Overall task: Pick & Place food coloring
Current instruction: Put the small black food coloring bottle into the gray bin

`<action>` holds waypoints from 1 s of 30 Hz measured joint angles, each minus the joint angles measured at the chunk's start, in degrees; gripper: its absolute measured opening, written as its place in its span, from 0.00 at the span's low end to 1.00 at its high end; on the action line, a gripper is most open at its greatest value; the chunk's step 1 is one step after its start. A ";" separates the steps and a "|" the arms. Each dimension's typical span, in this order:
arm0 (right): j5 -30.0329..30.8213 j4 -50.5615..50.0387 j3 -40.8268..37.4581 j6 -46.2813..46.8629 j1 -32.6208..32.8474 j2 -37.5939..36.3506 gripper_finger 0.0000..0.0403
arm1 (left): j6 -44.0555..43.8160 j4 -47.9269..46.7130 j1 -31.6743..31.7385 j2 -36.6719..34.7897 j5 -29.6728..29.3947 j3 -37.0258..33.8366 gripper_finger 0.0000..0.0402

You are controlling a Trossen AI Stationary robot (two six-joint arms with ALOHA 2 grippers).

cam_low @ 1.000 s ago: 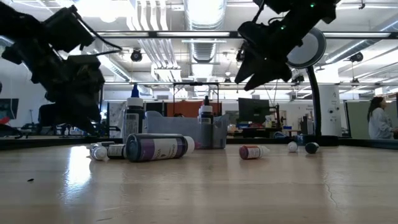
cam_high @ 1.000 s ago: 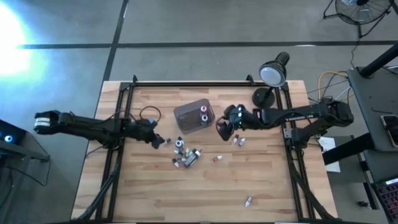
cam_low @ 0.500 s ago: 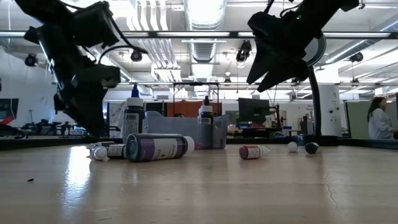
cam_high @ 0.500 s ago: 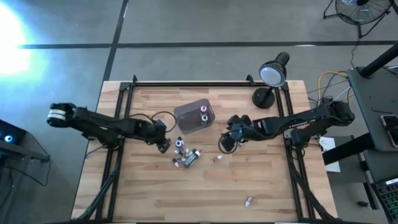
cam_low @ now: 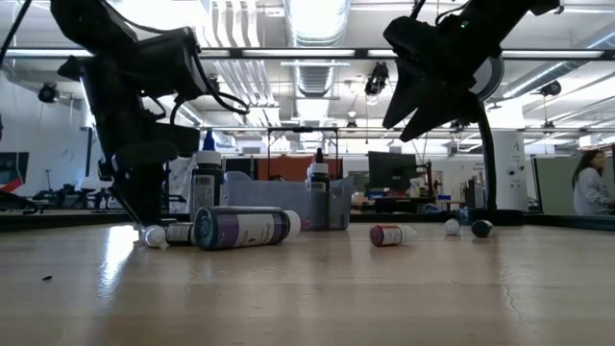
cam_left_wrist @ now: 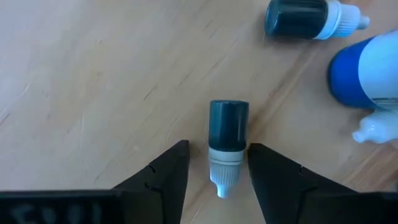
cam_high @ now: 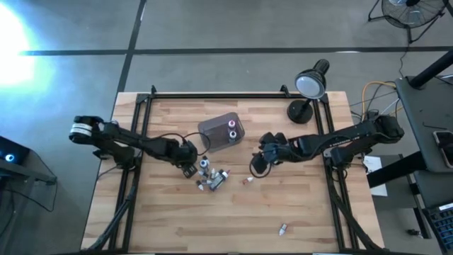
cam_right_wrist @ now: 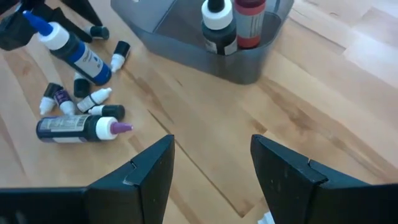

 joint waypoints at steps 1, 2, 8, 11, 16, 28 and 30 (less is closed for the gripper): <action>0.02 0.01 0.00 0.35 -0.06 0.00 0.51 | 0.00 -0.03 0.00 0.34 0.04 0.16 0.34; 0.02 -0.02 0.00 0.76 -0.10 0.00 0.51 | 0.00 -0.01 0.00 0.46 0.17 0.24 0.33; 0.09 0.00 0.00 3.61 -0.14 0.00 0.51 | 0.21 -1.51 0.05 -0.22 0.87 1.76 0.18; 1.80 0.02 0.00 5.23 -0.12 0.00 0.51 | 0.48 -4.60 0.04 -0.89 2.63 3.29 0.10; 8.88 0.37 0.00 4.50 -0.20 -1.92 0.51 | -1.35 -10.28 -0.02 -3.95 3.97 9.39 0.07; -1.54 -4.67 -2.25 -13.30 -6.27 -13.05 0.51 | 2.39 -1.19 6.75 -4.47 -4.46 29.68 0.11; -1.88 -4.55 -3.44 -16.31 -7.10 -14.46 0.51 | 2.42 1.25 10.33 -0.71 -2.55 31.64 0.11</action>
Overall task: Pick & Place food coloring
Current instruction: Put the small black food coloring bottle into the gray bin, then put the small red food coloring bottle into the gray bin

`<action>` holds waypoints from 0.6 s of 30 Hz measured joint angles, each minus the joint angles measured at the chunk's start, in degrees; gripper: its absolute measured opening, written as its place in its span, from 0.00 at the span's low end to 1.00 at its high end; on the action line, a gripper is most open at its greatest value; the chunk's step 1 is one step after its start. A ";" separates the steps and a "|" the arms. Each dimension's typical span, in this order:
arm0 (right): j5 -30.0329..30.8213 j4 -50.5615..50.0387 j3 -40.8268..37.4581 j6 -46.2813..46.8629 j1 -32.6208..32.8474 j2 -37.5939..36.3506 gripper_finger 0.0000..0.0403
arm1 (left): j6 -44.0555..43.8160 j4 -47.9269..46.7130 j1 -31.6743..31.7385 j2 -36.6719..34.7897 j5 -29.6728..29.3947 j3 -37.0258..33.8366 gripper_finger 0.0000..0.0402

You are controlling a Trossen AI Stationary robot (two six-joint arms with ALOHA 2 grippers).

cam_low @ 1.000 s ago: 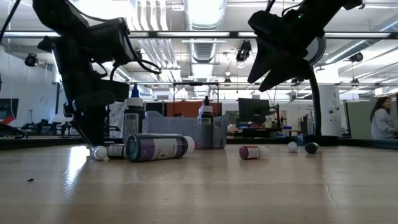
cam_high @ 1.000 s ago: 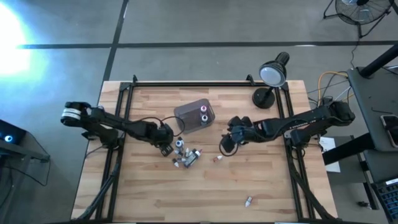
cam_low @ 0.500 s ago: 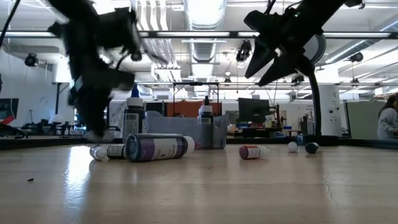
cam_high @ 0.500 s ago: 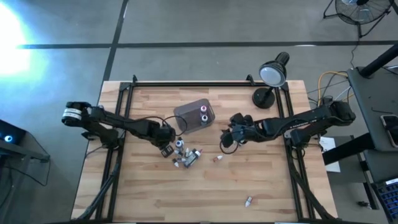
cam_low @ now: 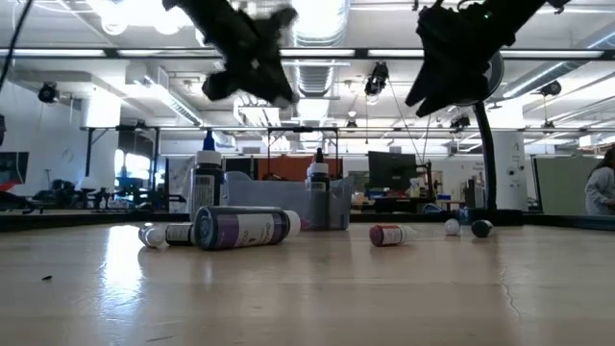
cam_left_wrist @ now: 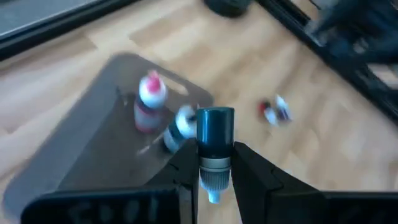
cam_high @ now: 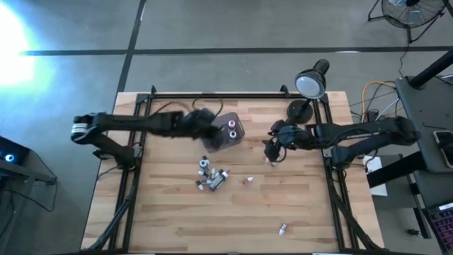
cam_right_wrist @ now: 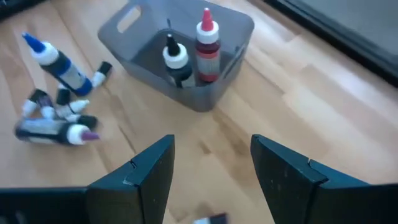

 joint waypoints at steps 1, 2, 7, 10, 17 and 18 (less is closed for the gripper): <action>0.00 -0.07 -0.52 -1.68 -0.33 -0.65 0.51 | -0.02 0.22 1.63 2.06 0.34 0.99 0.11; -0.07 -0.13 -0.89 -3.20 -0.58 -1.13 0.51 | -0.27 0.12 3.02 3.94 0.34 2.00 0.11; -0.24 0.06 -2.78 -6.12 -0.67 -3.49 0.51 | -1.00 -6.08 5.89 10.61 0.40 7.93 0.22; -0.24 -0.02 -3.27 -6.11 -0.65 -4.58 0.51 | 0.14 -10.48 6.00 12.23 -0.85 11.29 0.33; -3.47 0.81 -3.32 -7.26 -0.67 -4.89 0.51 | 3.34 -27.73 3.55 11.25 -4.88 17.91 0.52; -6.11 0.99 -3.31 -8.56 -0.67 -4.34 0.51 | 5.56 -29.80 1.92 10.13 -4.75 18.19 0.53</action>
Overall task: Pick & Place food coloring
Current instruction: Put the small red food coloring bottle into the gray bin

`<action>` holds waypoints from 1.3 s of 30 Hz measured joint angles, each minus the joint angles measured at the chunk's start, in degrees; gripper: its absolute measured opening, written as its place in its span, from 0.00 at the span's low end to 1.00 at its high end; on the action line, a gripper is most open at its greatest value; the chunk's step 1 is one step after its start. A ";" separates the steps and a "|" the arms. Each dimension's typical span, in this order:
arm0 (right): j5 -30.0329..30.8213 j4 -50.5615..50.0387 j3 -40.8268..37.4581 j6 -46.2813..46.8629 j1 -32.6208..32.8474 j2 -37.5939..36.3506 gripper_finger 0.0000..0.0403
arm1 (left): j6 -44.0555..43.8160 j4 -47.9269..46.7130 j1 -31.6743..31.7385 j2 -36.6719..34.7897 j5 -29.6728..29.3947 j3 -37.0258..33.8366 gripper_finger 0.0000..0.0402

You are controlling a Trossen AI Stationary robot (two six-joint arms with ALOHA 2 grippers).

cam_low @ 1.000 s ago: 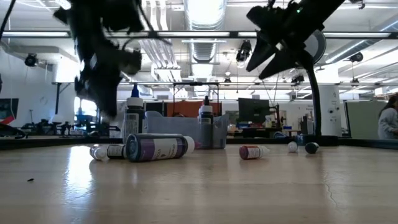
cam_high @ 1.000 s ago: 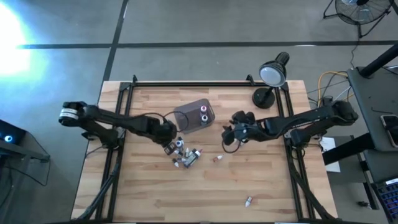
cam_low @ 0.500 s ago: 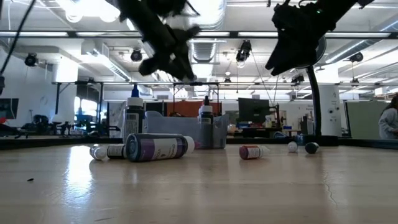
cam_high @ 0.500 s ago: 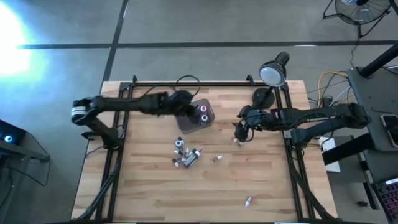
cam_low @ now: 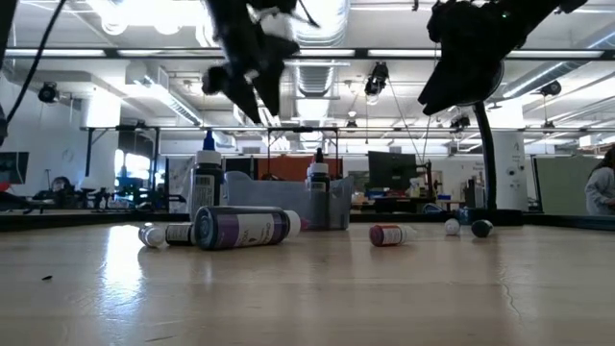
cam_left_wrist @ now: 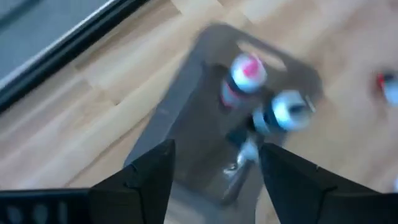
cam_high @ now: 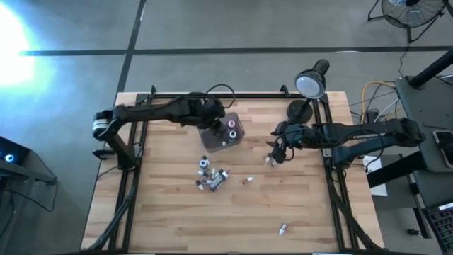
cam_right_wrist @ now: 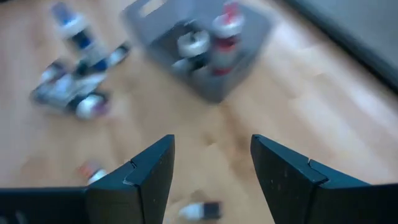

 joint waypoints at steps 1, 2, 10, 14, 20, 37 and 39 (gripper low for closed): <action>-2.68 0.17 0.02 -1.05 0.01 0.67 0.51 | 2.20 -1.64 -1.99 -1.22 0.41 -0.11 0.53; -5.14 0.07 -0.01 -1.89 0.04 1.51 0.51 | 4.22 -2.17 -4.40 -2.43 1.37 -0.55 0.53; -13.63 5.23 0.94 -7.92 2.91 14.21 0.51 | 6.41 -3.02 -23.12 -11.18 3.94 -16.46 0.53; -11.90 -0.72 4.76 -8.33 5.33 21.81 0.51 | -4.69 0.21 -28.09 -14.94 4.09 -25.37 0.53; -8.35 -7.68 9.19 -1.85 4.80 25.26 0.51 | -19.00 4.96 -34.47 -22.02 2.95 -35.60 0.53; -1.31 -12.31 8.73 -49.62 3.74 35.01 0.51 | -26.95 10.50 -37.28 -34.55 -2.55 -47.53 0.53; -1.91 -12.56 8.79 -49.69 3.30 35.81 0.51 | -27.11 10.66 -37.27 -34.74 -3.55 -47.56 0.53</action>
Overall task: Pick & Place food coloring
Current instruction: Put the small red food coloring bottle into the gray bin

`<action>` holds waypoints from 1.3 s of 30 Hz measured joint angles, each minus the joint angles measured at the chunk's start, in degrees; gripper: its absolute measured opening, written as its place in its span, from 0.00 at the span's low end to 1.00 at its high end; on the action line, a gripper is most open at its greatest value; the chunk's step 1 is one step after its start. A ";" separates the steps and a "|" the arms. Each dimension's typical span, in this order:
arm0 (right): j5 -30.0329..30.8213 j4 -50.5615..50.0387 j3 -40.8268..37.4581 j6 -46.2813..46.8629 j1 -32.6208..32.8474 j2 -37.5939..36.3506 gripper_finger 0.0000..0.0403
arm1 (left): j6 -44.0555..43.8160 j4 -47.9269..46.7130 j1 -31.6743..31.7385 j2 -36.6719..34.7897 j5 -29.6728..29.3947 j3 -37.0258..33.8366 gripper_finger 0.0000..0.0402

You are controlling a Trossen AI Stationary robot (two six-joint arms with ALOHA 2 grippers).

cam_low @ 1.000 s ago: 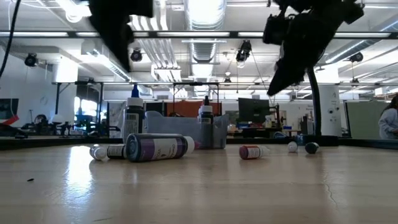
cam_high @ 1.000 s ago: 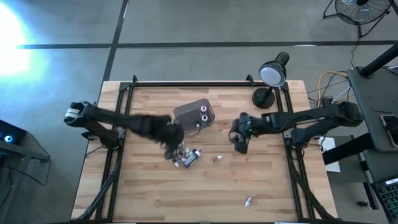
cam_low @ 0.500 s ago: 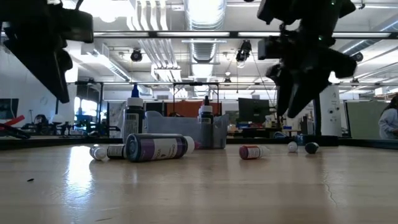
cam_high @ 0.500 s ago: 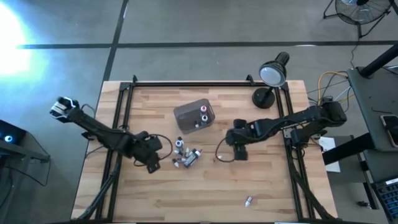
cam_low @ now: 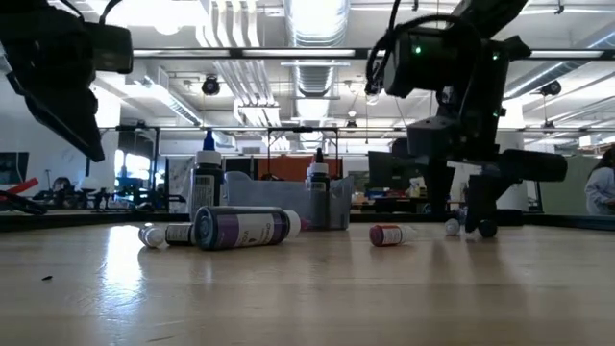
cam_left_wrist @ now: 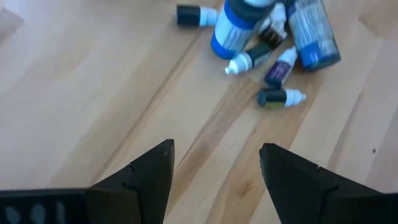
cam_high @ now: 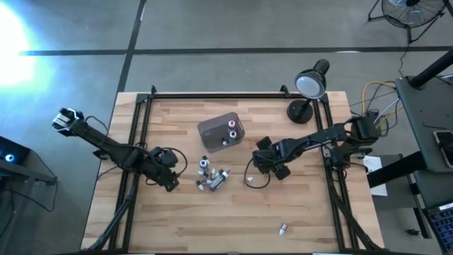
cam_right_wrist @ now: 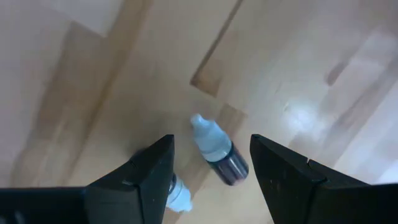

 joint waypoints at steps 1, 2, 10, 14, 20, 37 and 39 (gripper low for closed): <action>-0.52 -0.26 0.00 -0.01 -0.36 0.31 0.51 | -0.02 0.33 0.03 -0.01 -0.49 0.00 0.53; -1.53 -0.26 0.00 -0.01 -0.76 0.46 0.51 | -0.12 0.40 0.05 -0.01 -1.07 0.00 0.53; -9.74 0.40 0.00 -0.75 -5.44 0.67 0.41 | -3.67 3.37 0.47 -0.01 -5.90 0.00 0.53; -11.61 0.34 -0.13 -2.41 -7.75 0.74 0.33 | -5.79 4.55 1.07 -0.01 -7.89 0.00 0.53; -12.21 0.91 -0.22 -5.20 -11.03 0.37 0.26 | -8.49 6.16 2.20 -0.01 -8.66 0.00 0.53; -18.70 20.99 6.27 26.28 -11.87 -8.14 0.17 | -8.56 6.51 4.97 0.01 -13.03 -0.48 0.53; -18.70 25.46 8.85 30.25 -12.14 -9.96 0.18 | -8.47 6.55 5.19 0.01 -13.02 -0.50 0.53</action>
